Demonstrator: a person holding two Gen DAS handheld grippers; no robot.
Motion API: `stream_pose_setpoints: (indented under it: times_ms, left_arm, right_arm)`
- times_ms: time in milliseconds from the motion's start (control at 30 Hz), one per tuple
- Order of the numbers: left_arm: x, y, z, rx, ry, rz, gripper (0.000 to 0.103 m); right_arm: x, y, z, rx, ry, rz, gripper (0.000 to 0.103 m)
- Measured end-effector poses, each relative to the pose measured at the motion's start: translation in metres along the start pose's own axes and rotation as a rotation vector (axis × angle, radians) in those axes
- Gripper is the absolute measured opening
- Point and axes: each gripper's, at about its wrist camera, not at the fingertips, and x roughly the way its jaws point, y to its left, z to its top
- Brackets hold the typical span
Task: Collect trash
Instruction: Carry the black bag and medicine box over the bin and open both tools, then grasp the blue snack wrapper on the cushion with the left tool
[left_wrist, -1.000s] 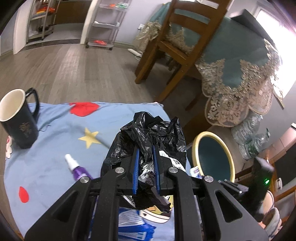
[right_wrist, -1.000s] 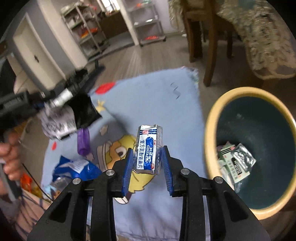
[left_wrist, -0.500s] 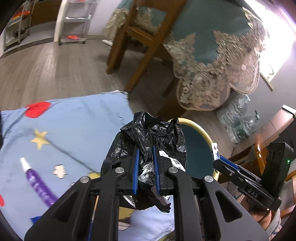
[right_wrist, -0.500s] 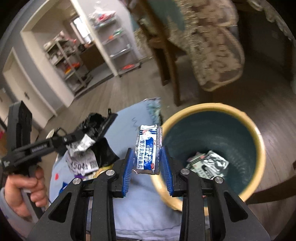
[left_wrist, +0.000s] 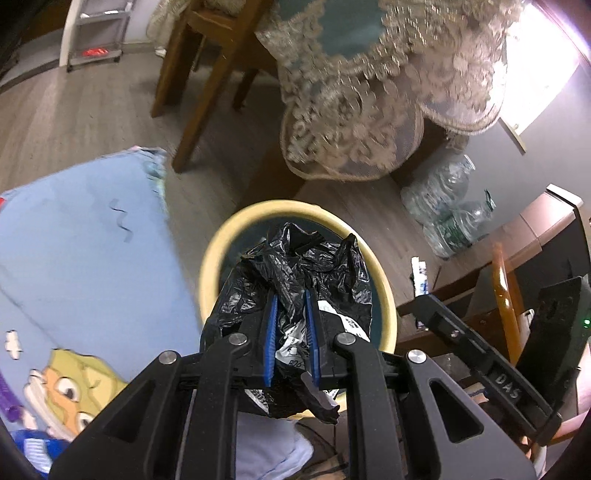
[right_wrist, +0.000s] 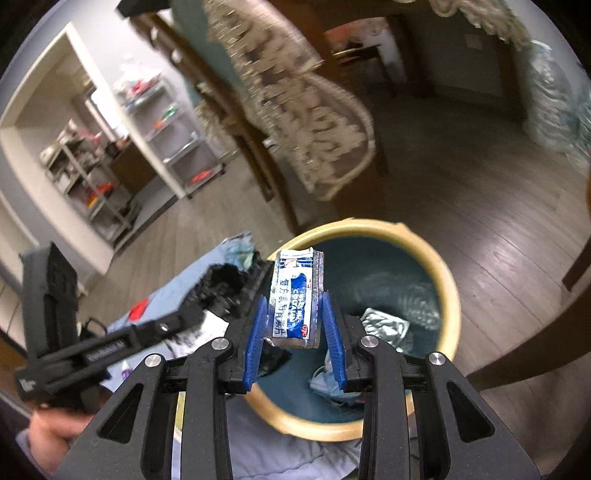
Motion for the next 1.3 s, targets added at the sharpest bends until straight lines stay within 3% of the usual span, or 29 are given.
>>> stream_pose_setpoints:
  times_ms: [167,300,333,767,900,1300]
  left_arm:
    - [0.021,-0.008,-0.002,-0.005,0.031,-0.006,0.017]
    - [0.022,-0.006,-0.003,-0.01,0.029,-0.002,0.046]
    - [0.02,-0.004,-0.002,-0.012,0.023,-0.002,0.048]
    - [-0.023,0.028,0.003,-0.016,-0.036,0.087,0.056]
    - [-0.04,0.043,0.0,-0.024,-0.051,0.111,0.057]
    - [-0.107,0.104,-0.017,-0.07,-0.116,0.219,0.061]
  right_arm:
    - [0.0,-0.013,0.002,0.045,0.001,-0.005,0.033]
    - [0.004,-0.018,0.002,0.062,0.014,0.0,0.033]
    - [0.006,-0.018,0.002,0.063,0.018,0.001,0.033]
    - [0.037,-0.011,-0.013,0.02,0.133,-0.035,0.034]
    - [0.044,-0.011,-0.016,0.022,0.152,-0.051,0.045]
    - [0.051,0.025,-0.022,-0.022,0.164,0.021,0.049]
